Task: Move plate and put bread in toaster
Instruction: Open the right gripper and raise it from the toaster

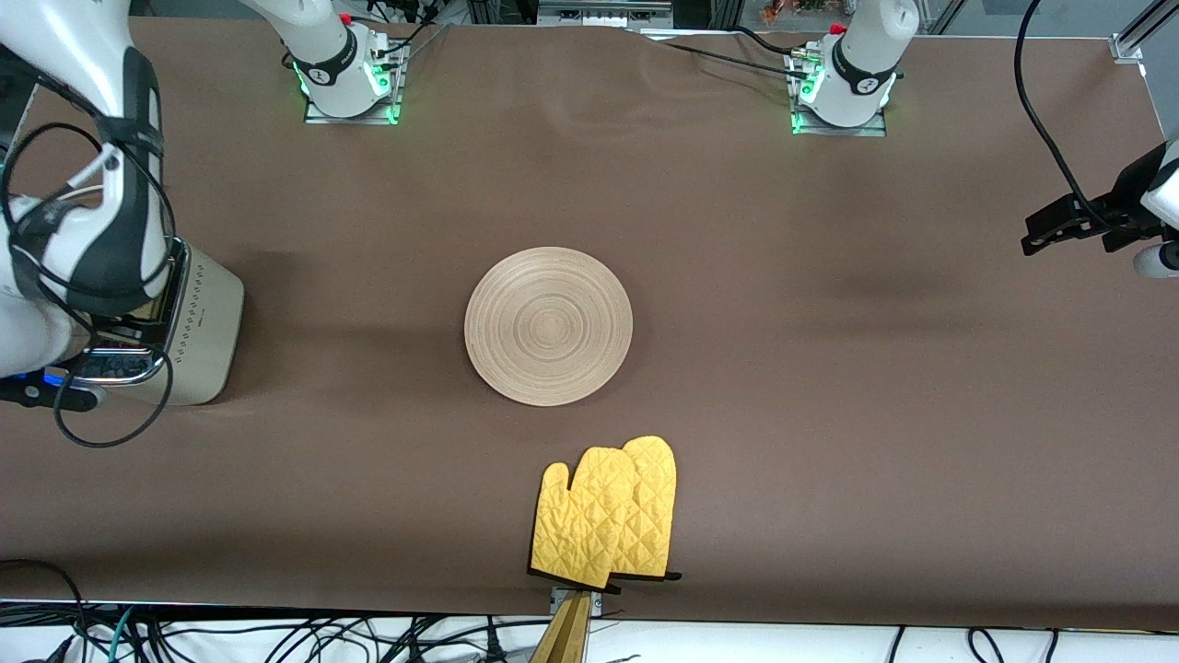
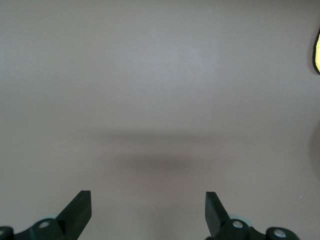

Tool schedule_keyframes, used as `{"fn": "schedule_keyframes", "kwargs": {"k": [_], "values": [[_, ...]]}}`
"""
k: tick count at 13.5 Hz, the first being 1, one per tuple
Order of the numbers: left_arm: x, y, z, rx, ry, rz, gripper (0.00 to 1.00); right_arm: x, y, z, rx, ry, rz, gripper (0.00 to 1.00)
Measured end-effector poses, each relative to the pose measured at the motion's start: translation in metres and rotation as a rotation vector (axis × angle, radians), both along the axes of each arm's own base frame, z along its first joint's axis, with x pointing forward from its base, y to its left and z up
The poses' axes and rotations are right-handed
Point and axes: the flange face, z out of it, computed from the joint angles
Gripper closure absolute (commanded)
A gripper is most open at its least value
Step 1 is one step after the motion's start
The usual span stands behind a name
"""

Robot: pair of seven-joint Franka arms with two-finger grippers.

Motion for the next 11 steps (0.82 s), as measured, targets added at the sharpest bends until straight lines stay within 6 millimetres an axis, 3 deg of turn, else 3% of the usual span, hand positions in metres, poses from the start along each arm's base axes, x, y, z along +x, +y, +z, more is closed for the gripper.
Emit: {"fn": "schedule_keyframes", "kwargs": {"k": [3, 5, 11], "values": [[0.000, 0.001, 0.001, 0.000, -0.001, 0.001, 0.00, -0.009, 0.012, 0.053, 0.150, -0.073, 0.060, 0.00], [0.000, 0.001, 0.003, 0.000, -0.006, 0.002, 0.00, -0.015, 0.036, 0.075, 0.226, -0.097, 0.085, 0.00], [0.001, 0.002, 0.010, 0.001, -0.021, 0.003, 0.00, -0.019, 0.125, 0.087, 0.261, -0.098, 0.224, 0.00]]}}
